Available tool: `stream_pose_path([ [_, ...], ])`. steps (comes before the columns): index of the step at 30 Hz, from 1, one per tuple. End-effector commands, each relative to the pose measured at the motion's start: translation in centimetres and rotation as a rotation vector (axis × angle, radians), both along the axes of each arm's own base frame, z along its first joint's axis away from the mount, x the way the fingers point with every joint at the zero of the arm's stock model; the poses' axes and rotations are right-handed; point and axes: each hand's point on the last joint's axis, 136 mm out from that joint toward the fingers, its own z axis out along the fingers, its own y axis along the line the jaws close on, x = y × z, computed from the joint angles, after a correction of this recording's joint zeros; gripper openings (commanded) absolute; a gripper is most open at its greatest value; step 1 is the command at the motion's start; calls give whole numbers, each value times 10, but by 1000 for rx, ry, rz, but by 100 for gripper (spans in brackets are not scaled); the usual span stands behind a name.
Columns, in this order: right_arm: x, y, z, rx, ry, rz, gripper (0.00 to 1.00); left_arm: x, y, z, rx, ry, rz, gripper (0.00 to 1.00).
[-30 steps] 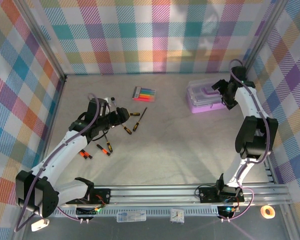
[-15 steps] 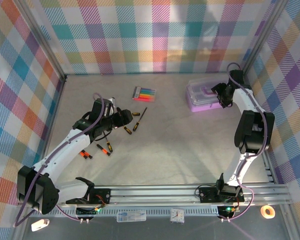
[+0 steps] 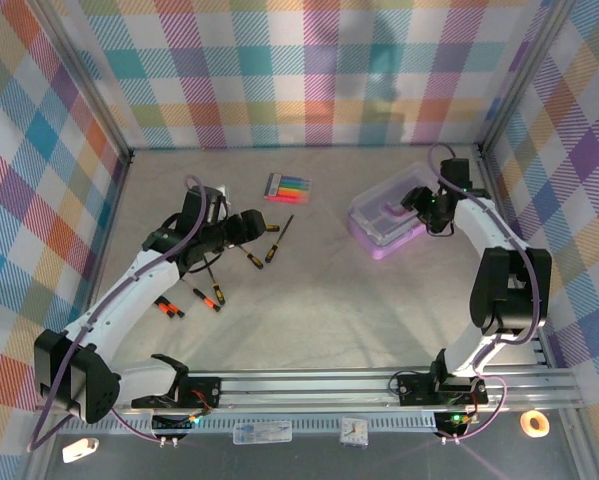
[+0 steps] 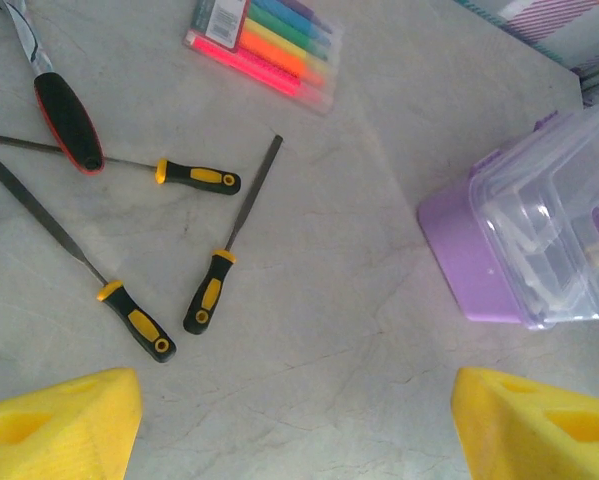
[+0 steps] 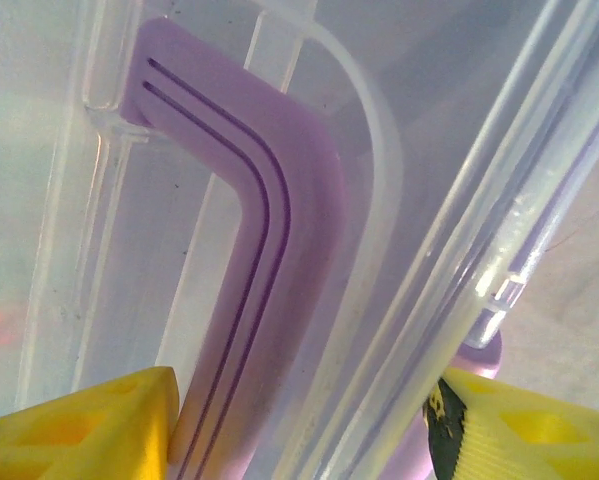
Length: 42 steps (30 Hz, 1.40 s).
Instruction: Pack the tool kit
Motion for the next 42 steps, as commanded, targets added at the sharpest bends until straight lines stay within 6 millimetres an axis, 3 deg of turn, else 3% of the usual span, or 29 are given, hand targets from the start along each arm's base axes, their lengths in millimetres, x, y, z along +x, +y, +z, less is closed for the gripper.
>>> stream_pose_path([
  [1, -67, 44, -43, -1, 192, 230, 64, -3, -5, 3, 25, 12, -22, 80],
  [8, -127, 96, -43, -49, 176, 518, 65, -7, -24, -14, 98, 67, -95, 78],
  [11, -148, 107, -37, -115, 156, 604, 68, -9, -42, -22, 128, 92, -150, 76],
  [14, -154, 110, -23, -155, 101, 635, 69, -12, -64, -27, 169, 111, -217, 75],
  [20, -140, 93, 22, -244, -59, 530, 77, -17, -115, -30, 227, 118, -333, 75],
  [25, -129, 75, 41, -251, -125, 402, 88, -16, -142, -37, 353, 130, -388, 77],
  [28, -125, 65, 39, -185, -116, 334, 90, -14, -155, -46, 400, 161, -415, 82],
  [34, -120, 67, 29, 109, -144, 293, 98, -22, -182, -63, 478, 202, -497, 87],
  [39, -123, 61, 11, 129, -121, 289, 99, -30, -193, -78, 492, 249, -541, 89],
  [42, -125, 62, 1, 141, -91, 294, 100, -35, -199, -77, 453, 260, -565, 92],
])
